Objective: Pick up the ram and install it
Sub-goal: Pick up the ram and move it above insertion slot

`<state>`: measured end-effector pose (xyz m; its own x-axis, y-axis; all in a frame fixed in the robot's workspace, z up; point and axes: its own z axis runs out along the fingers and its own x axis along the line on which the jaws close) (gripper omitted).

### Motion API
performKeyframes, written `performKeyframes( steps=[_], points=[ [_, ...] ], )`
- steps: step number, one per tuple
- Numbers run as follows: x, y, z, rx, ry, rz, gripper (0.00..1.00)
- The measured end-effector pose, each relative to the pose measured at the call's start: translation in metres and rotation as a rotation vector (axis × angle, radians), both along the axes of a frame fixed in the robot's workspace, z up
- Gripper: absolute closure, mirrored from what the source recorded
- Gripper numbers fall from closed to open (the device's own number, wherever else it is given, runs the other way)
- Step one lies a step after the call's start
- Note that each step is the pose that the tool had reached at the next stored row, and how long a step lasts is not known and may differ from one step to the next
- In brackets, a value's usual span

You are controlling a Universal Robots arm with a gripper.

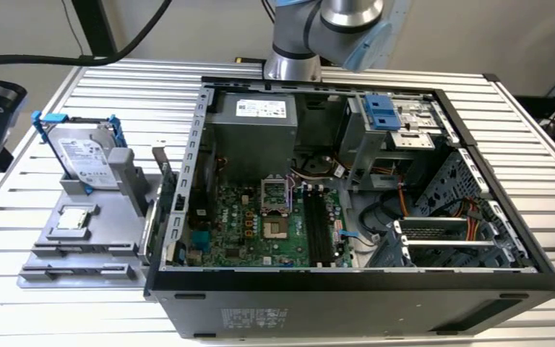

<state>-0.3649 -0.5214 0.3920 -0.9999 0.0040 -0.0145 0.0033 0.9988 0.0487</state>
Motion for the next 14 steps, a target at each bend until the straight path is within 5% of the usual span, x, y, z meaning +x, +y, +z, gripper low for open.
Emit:
performKeyframes(
  steps=[14],
  points=[
    [0.0,0.0,0.0,0.0,0.0119,0.002,1.0]
  ],
)
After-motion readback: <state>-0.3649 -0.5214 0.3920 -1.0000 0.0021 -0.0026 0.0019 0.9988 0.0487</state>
